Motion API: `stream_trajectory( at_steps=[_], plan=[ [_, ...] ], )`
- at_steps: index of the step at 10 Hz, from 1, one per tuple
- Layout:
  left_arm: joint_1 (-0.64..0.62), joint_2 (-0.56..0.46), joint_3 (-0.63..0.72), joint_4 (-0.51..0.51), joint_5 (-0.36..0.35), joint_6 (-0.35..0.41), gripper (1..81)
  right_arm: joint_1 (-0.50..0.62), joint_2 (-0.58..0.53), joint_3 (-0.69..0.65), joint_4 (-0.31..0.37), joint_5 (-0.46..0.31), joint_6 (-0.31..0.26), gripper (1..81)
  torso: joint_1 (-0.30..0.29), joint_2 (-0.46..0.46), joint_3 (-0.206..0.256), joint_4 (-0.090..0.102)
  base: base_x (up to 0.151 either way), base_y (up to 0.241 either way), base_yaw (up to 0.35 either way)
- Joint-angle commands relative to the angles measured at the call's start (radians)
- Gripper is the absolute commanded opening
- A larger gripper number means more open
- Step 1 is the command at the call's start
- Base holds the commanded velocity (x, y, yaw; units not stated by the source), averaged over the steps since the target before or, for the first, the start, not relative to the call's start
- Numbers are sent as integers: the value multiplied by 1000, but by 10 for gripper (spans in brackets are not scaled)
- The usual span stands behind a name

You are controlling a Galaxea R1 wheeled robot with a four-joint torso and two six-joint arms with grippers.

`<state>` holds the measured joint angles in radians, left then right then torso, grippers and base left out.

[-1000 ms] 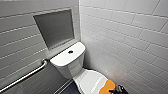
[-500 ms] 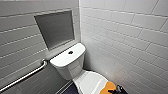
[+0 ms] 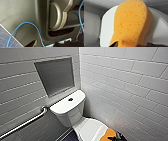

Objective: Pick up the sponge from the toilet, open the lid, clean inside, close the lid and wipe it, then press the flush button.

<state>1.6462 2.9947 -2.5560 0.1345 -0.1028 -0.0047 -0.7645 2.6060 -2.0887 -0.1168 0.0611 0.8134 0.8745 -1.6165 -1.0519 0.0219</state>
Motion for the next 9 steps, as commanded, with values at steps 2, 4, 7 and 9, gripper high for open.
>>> stream_trajectory(
  at_steps=[2,4,7,9],
  plan=[
    [27,-3,8,-12,77,-1,811,93,28,-54,8,-9,4,811,0,0,0,0,0,0,0],
    [30,-9,8,-21,78,-1,811,87,58,-99,8,-4,4,811,0,0,0,0,0,0,0],
    [30,-17,9,-35,80,-3,811,50,81,-126,-9,78,0,811,0,0,0,0,0,0,0],
    [30,-19,8,-48,103,-2,811,9,81,-129,-52,193,3,811,0,0,0,0,0,0,0]
  ],
)
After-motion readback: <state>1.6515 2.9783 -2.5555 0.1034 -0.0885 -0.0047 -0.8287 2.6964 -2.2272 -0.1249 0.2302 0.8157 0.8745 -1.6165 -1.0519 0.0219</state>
